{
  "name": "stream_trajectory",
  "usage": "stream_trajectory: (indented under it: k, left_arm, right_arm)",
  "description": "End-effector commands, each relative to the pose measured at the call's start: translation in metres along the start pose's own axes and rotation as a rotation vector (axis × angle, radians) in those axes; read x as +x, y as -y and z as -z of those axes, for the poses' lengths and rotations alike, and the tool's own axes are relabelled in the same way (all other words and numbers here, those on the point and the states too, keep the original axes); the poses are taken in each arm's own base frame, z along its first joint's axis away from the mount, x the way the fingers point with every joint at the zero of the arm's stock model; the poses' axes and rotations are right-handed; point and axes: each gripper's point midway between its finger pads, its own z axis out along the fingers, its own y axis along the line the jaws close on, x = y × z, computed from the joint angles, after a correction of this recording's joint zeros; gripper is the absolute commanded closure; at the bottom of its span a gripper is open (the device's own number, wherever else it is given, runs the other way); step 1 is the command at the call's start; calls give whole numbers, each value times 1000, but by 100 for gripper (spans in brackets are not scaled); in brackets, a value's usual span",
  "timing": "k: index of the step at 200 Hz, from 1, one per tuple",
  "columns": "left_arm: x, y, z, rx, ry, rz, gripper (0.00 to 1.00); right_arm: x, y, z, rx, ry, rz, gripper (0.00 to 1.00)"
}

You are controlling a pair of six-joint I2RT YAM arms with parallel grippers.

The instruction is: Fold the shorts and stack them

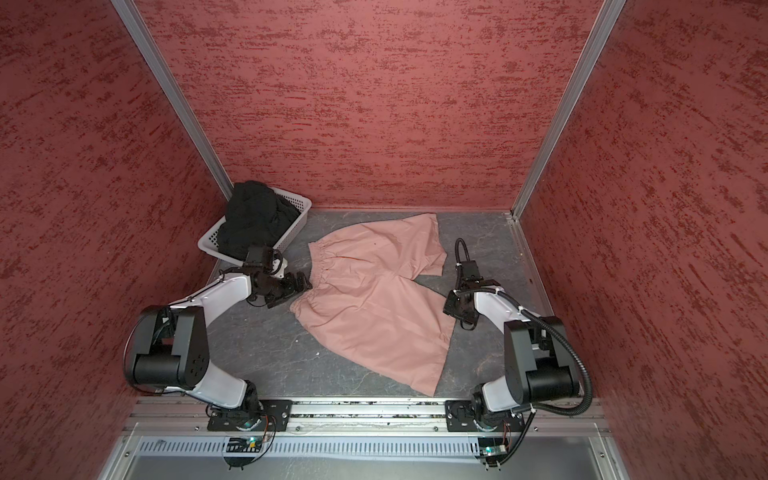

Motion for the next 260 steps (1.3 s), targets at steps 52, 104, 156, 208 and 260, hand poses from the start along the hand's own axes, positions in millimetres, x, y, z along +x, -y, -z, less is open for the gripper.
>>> stream_trajectory:
  k: [52,104,156,208,260]
  left_arm:
    - [-87,40,41,78,236,-105,1]
    - [-136,64,5,57,247,-175,1]
    - [-127,74,-41,32,155,-189,1]
    - [-134,68,-59,-7,123,-191,5]
    - [-137,58,-63,-33,121,-180,17]
  right_arm:
    - [-120,-73,57,-181,371,180,23]
    - [-231,-123,-8,-316,379,177,24]
    - [-233,-94,-26,-190,336,120,30]
    - [-210,-91,-42,-220,266,121,34]
    - [-197,-77,-58,-165,213,98,44]
